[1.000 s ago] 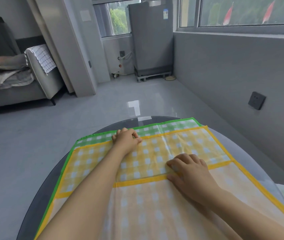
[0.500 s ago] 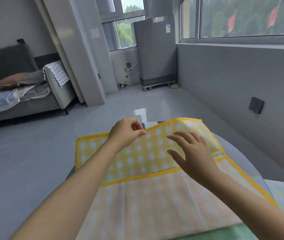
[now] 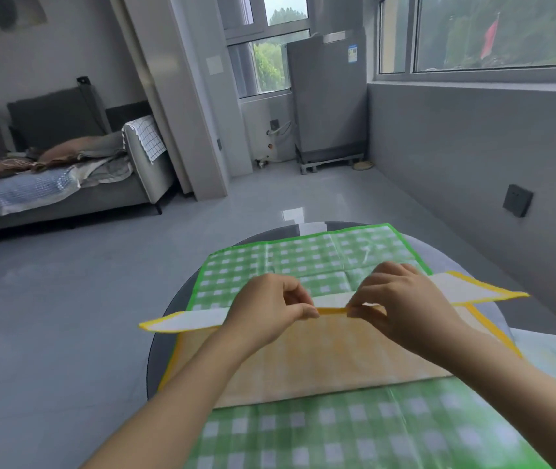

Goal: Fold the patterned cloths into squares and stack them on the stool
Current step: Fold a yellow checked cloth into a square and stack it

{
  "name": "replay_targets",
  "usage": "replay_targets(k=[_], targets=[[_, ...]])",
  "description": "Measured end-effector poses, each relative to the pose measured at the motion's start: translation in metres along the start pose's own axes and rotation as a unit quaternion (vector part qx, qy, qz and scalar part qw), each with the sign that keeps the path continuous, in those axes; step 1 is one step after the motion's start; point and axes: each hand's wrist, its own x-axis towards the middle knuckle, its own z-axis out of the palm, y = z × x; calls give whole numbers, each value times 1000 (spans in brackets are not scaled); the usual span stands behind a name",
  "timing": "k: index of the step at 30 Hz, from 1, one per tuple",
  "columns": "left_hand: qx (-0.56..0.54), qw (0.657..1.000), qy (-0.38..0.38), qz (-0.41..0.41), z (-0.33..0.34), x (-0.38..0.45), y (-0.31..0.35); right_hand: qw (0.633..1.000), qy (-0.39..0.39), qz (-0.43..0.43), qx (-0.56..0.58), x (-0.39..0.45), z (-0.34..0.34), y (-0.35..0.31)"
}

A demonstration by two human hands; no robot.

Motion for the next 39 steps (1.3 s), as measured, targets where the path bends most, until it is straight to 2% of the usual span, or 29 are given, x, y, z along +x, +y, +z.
replay_targets(k=[6,11,21,32,39], targets=[[-25,999,-35,-24,28,-30,-21,984,-156,67,45,-22,12,-3],[-16,997,-65,-29,47,-40,-34,966,-231,95,61,-36,26,-3],[43,992,-118,17,61,-45,-43,956,-235,127,119,-49,34,-5],[-4,989,-149,-21,62,-40,-47,946,-263,130,140,-51,28,-7],[111,992,-17,56,74,-8,-44,947,-261,126,137,-51,31,-8]])
